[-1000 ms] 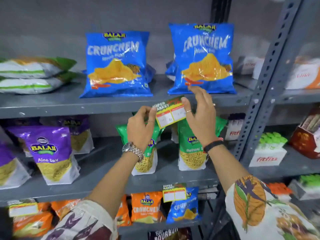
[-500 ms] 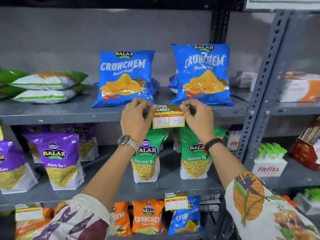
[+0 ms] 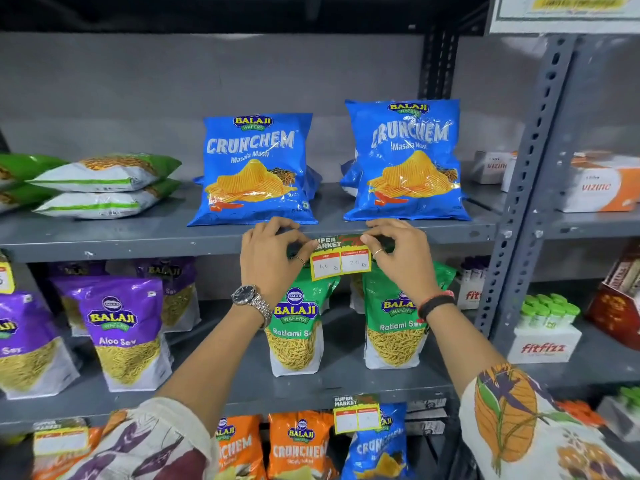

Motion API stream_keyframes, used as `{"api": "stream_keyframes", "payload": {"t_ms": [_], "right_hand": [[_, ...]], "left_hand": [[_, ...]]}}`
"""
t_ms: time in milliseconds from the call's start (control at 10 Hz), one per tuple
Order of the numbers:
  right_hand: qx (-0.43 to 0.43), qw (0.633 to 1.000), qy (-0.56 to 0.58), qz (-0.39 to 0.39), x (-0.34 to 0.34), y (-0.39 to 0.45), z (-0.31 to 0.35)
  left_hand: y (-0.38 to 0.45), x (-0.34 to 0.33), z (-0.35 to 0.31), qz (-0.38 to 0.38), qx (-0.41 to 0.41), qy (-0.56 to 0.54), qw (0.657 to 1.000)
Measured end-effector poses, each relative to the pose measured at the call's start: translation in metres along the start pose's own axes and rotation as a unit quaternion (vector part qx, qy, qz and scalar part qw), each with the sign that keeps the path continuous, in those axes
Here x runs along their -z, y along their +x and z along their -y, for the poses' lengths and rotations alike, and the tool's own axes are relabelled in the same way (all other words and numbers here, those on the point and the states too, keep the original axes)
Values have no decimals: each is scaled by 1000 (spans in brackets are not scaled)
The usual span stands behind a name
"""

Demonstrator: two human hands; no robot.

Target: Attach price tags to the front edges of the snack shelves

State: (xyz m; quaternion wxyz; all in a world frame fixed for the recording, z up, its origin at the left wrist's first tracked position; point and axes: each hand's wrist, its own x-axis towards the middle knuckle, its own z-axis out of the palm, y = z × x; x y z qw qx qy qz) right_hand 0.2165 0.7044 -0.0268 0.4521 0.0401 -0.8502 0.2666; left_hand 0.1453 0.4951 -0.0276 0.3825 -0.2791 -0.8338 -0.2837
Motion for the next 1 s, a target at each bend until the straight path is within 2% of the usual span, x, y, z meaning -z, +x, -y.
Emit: {"api": "stream_keyframes", "payload": {"t_ms": [200, 400, 600, 700, 900, 1000], "right_hand": [[-3, 998, 18, -60, -8, -3, 2], [-30, 994, 37, -95, -14, -4, 3], [-51, 996, -18, -70, -18, 6, 6], [-54, 997, 9, -55, -16, 10, 4], [-59, 995, 74, -21, 1, 11, -1], [-58, 994, 89, -18, 13, 10, 0]], "left_hand": [[7, 0, -3, -1, 22, 22, 1000], [12, 0, -7, 3, 60, -6, 998], [14, -3, -7, -17, 72, -1, 997], [14, -3, -6, -11, 52, -1, 999], [14, 7, -3, 50, 0, 22, 998], [17, 21, 2, 86, -69, 52, 993]]}}
